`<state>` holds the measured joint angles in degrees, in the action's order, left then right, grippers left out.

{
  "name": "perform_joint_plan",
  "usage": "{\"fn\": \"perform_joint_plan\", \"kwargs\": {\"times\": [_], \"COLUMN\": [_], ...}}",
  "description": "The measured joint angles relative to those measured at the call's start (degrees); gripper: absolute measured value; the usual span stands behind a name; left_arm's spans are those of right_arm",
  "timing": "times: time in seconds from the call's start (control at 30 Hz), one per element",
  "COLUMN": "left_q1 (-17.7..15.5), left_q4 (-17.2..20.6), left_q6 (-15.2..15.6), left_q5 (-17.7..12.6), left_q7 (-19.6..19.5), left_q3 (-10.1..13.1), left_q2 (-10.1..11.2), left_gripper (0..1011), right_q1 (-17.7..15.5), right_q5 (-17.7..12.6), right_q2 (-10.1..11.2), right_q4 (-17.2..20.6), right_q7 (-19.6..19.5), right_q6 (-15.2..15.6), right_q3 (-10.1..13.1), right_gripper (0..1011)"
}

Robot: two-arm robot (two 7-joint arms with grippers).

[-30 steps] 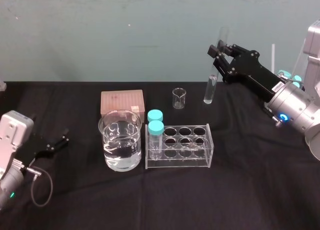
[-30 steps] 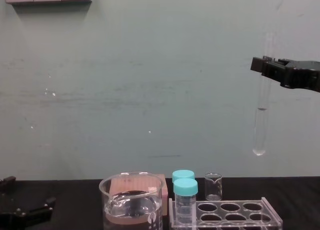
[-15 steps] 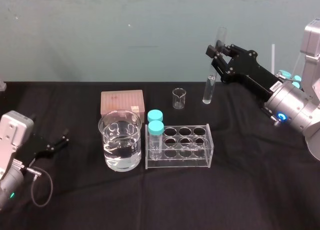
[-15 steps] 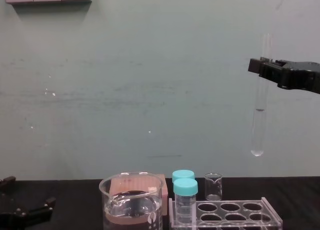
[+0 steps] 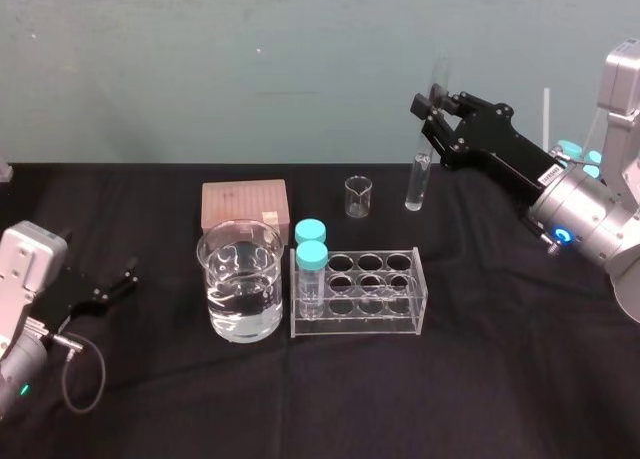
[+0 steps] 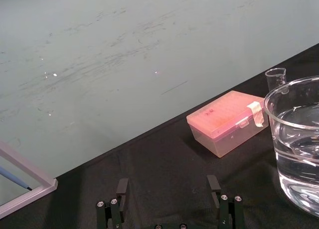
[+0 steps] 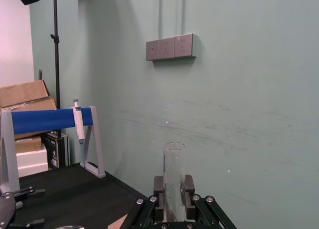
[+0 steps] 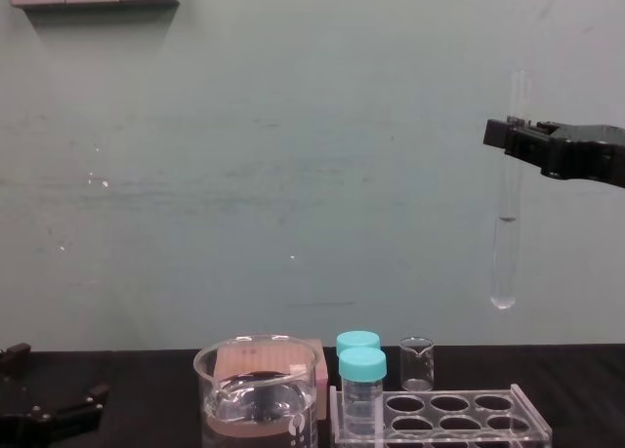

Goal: Hold the test tube with one hand and immerse one end into the beaker, then return it to the test tube rack.

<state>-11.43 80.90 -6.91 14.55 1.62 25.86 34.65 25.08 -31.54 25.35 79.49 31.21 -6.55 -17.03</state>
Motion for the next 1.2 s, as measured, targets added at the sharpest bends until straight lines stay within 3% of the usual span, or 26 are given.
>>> {"fn": "perform_joint_plan", "kwargs": {"times": [1.2], "left_q1": [0.0], "left_q4": [0.0], "left_q6": [0.0], "left_q5": [0.0], "left_q7": [0.0], "left_q3": [0.0], "left_q2": [0.0], "left_gripper": [1000], "right_q1": [-0.7], "right_q5": [0.7], "right_q2": [0.1], "right_q4": [0.9], "right_q7": [-0.7], "right_q6": [0.5], "right_q3": [0.0], "right_gripper": [226]}}
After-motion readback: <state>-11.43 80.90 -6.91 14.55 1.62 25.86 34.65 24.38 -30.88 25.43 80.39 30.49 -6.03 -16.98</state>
